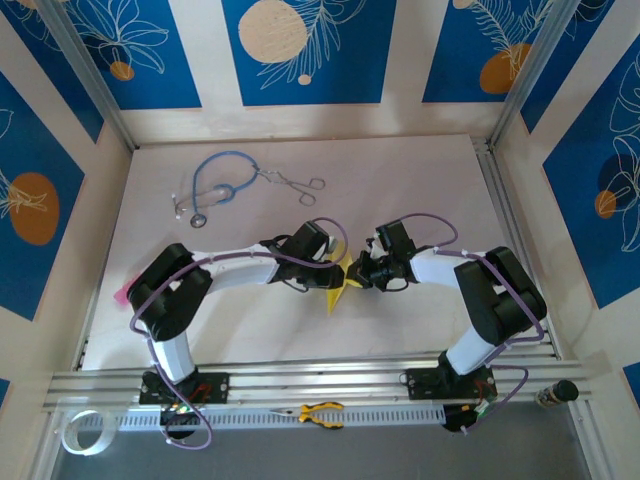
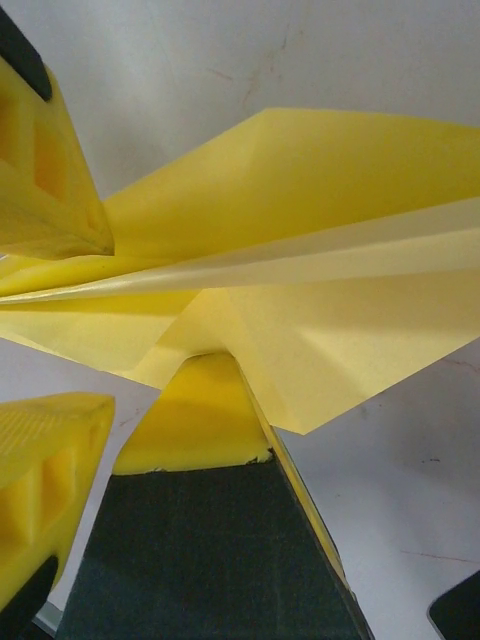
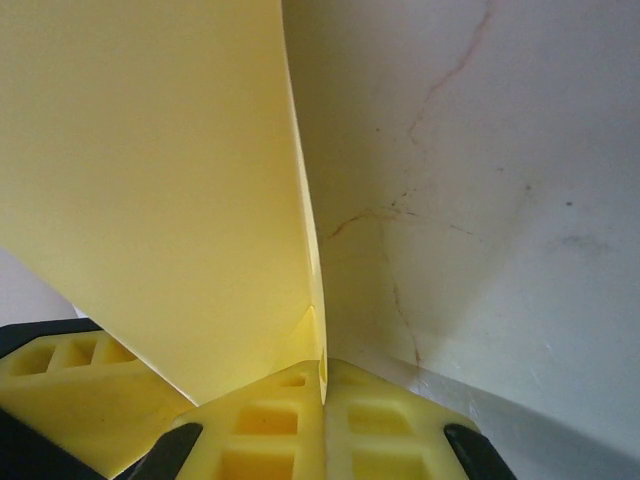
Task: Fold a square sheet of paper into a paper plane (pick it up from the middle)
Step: Move a paper plane to the center of the table.
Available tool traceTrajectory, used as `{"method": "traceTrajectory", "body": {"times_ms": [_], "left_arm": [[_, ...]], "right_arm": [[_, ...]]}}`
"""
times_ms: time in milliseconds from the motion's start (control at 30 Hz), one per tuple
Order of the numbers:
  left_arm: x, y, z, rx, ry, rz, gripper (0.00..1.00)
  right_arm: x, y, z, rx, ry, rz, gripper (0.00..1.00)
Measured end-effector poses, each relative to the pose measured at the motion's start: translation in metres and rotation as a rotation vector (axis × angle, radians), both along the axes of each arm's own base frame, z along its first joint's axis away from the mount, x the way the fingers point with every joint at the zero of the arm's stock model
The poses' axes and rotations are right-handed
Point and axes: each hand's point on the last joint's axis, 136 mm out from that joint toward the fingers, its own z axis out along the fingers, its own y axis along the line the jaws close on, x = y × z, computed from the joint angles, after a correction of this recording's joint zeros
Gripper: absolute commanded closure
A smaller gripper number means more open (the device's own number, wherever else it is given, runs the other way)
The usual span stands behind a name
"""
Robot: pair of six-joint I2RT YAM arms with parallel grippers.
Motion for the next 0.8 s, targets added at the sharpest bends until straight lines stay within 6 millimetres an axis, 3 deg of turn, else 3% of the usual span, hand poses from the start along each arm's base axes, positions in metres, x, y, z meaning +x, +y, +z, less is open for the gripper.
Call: {"method": "traceTrajectory", "body": {"times_ms": [533, 800], "left_arm": [[-0.009, 0.004, -0.020, 0.060, 0.046, -0.024, 0.58], [-0.007, 0.002, -0.018, 0.064, 0.039, -0.034, 0.71]], "right_arm": [[0.000, 0.001, 0.001, 0.008, 0.004, -0.001, 1.00], [0.000, 0.001, 0.001, 0.008, 0.003, -0.001, 1.00]]}}
